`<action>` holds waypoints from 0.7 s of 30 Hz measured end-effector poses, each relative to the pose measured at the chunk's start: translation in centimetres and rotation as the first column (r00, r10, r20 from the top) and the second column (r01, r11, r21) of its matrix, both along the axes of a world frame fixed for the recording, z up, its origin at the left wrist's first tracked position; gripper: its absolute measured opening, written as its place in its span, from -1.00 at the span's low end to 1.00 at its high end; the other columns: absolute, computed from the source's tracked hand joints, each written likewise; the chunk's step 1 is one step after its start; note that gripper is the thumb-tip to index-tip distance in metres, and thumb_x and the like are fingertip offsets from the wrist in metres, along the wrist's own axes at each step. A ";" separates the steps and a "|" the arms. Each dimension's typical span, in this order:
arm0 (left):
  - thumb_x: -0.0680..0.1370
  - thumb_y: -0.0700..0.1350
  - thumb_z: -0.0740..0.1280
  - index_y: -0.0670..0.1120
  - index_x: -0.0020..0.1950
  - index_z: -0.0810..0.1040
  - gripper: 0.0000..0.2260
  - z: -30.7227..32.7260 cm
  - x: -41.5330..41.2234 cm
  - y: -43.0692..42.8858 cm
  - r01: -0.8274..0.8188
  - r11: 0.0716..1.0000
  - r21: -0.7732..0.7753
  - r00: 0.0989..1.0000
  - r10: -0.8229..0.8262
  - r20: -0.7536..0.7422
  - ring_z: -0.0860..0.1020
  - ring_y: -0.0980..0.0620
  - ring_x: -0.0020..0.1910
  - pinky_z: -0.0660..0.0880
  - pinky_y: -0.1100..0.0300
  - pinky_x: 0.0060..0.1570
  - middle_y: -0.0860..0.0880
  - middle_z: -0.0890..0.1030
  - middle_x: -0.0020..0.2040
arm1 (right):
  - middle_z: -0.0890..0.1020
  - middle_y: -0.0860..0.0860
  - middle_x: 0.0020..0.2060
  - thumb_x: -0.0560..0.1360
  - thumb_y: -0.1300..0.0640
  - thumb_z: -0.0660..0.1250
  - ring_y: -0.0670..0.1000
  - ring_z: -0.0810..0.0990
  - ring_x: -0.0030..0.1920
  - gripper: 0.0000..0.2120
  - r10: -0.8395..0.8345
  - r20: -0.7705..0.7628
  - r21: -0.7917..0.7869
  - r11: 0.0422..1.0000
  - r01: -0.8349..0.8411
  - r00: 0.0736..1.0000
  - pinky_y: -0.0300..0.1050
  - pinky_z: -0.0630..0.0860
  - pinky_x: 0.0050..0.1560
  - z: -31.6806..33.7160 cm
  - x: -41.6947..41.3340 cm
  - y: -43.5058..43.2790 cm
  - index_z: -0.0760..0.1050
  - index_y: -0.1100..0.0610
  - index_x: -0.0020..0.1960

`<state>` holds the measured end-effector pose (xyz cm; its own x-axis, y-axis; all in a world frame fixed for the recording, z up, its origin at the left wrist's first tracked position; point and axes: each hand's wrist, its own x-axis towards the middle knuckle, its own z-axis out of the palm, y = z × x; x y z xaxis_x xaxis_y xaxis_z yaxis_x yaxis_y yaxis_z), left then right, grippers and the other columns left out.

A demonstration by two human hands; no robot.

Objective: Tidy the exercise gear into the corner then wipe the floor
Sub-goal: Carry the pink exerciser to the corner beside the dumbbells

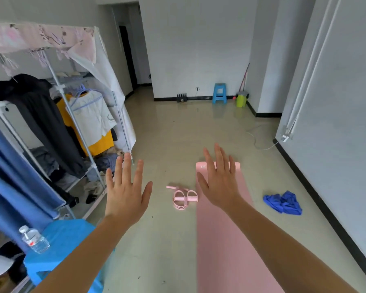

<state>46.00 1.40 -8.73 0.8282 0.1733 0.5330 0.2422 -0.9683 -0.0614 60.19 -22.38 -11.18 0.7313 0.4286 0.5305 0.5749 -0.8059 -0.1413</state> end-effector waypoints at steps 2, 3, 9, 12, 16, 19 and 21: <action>0.61 0.17 0.03 -0.17 0.54 0.26 -0.40 -1.1 4.4 3.3 -0.001 0.999 -0.032 1.000 0.001 -0.016 0.09 -0.32 0.54 0.17 -0.35 0.40 -0.30 0.12 0.56 | 0.13 0.26 0.57 0.59 -0.12 0.14 0.26 0.17 0.55 -0.34 0.001 0.002 -0.009 1.000 -0.001 1.000 0.27 0.10 0.50 -0.7 4.5 3.4 0.13 0.12 0.60; 0.61 0.17 0.02 -0.16 0.55 0.25 -0.40 -1.8 6.7 5.0 0.000 0.999 -0.047 1.000 -0.001 -0.024 0.08 -0.32 0.54 0.17 -0.35 0.40 -0.30 0.11 0.56 | 0.13 0.25 0.57 0.59 -0.11 0.14 0.26 0.17 0.54 -0.34 0.000 -0.004 -0.011 1.000 0.000 1.000 0.28 0.11 0.50 -1.1 6.8 5.1 0.13 0.12 0.60; 0.61 0.17 0.01 -0.15 0.56 0.20 -0.40 -3.8 22.6 16.1 0.076 0.996 -0.043 0.995 -0.079 -0.059 0.06 -0.33 0.55 0.14 -0.36 0.41 -0.30 0.07 0.57 | 0.10 0.24 0.58 0.59 -0.09 0.23 0.26 0.16 0.56 -0.30 -0.040 -0.024 -0.052 0.998 0.039 0.999 0.31 0.11 0.51 -3.0 21.4 16.0 0.05 0.10 0.62; 0.62 0.16 0.03 -0.16 0.56 0.21 -0.40 -2.9 31.6 20.6 0.128 0.992 -0.019 0.989 -0.129 -0.067 0.06 -0.34 0.54 0.15 -0.35 0.41 -0.31 0.07 0.57 | 0.06 0.24 0.59 0.59 -0.10 0.22 0.26 0.14 0.57 -0.29 -0.085 -0.023 -0.084 0.993 0.083 0.996 0.30 0.07 0.53 -2.3 27.9 19.7 0.02 0.09 0.63; 0.62 0.14 0.06 -0.16 0.57 0.20 -0.41 -2.2 42.6 23.7 0.210 0.978 -0.011 0.972 -0.210 -0.107 0.10 -0.35 0.53 0.15 -0.34 0.41 -0.32 0.11 0.56 | 0.01 0.21 0.61 0.62 -0.12 0.16 0.23 0.08 0.59 -0.31 -0.191 -0.039 -0.085 0.979 0.188 0.981 0.26 0.01 0.54 -2.1 35.6 21.6 -0.02 0.07 0.63; 0.63 0.14 0.03 -0.16 0.57 0.18 -0.41 -3.7 50.1 25.1 0.265 0.964 -0.021 0.952 -0.265 -0.154 0.11 -0.34 0.53 0.18 -0.34 0.39 -0.31 0.10 0.56 | 0.03 0.22 0.60 0.62 -0.12 0.17 0.24 0.11 0.58 -0.31 -0.236 -0.059 -0.085 0.969 0.231 0.970 0.26 0.06 0.53 -3.1 41.3 22.2 0.00 0.08 0.63; 0.62 0.14 0.01 -0.15 0.58 0.16 -0.41 -5.5 55.2 25.8 0.298 0.954 -0.036 0.934 -0.299 -0.197 0.09 -0.33 0.54 0.18 -0.34 0.38 -0.29 0.07 0.58 | 0.06 0.23 0.60 0.62 -0.11 0.17 0.25 0.13 0.57 -0.32 -0.277 -0.074 -0.083 0.959 0.271 0.958 0.27 0.12 0.52 -4.6 45.5 22.6 0.02 0.09 0.63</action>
